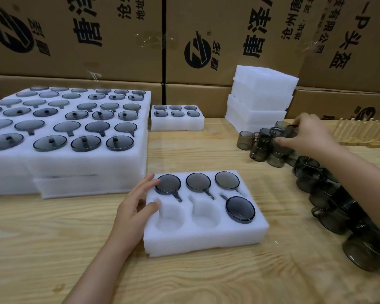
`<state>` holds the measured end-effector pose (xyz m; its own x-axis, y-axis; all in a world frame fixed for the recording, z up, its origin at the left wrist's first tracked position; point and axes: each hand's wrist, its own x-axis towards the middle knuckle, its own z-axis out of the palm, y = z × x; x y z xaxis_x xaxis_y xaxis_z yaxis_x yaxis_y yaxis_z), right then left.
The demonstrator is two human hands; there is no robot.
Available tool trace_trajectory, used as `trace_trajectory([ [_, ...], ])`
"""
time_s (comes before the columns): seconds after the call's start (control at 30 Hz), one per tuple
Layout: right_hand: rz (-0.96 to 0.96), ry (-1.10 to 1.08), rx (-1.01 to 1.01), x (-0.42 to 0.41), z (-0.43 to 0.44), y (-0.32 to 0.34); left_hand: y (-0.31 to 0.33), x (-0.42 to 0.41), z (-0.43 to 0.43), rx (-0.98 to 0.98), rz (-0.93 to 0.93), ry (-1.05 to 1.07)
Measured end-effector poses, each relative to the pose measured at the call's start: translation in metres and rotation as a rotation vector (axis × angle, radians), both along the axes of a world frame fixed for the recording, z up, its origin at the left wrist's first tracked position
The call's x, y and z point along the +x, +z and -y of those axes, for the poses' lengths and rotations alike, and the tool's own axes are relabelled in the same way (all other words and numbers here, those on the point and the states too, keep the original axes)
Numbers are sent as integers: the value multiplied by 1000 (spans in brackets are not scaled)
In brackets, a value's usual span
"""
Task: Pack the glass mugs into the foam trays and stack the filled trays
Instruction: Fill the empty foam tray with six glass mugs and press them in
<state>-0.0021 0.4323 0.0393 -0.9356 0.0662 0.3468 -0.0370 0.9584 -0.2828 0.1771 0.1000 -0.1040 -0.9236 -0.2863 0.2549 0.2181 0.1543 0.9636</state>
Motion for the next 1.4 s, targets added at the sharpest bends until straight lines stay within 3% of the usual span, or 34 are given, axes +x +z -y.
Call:
trace_trajectory([
  [0.3, 167, 480, -54, 115, 103, -14, 2, 1, 0, 1, -4, -10],
  [0.53, 215, 557, -62, 144, 130, -40, 2, 0, -1, -9, -15, -17],
  [0.8, -24, 402, 188, 150, 145, -54, 0, -1, 0, -22, -10, -18],
  [0.9, -209, 401, 298, 154, 153, -61, 0, -1, 0, -34, -19, -18],
  [1.03, -312, 393, 325, 156, 159, -68, 0, 0, -1, -34, -13, -12],
  [1.1, -259, 413, 352, 153, 157, -77, 0, -1, -1, -29, -11, -13],
  [1.27, 206, 717, 280, 143, 142, -83, 2, 0, -2, -31, -21, -7],
  [1.4, 402, 752, 263, 132, 142, -81, 1, 0, -1, -48, -22, 2],
])
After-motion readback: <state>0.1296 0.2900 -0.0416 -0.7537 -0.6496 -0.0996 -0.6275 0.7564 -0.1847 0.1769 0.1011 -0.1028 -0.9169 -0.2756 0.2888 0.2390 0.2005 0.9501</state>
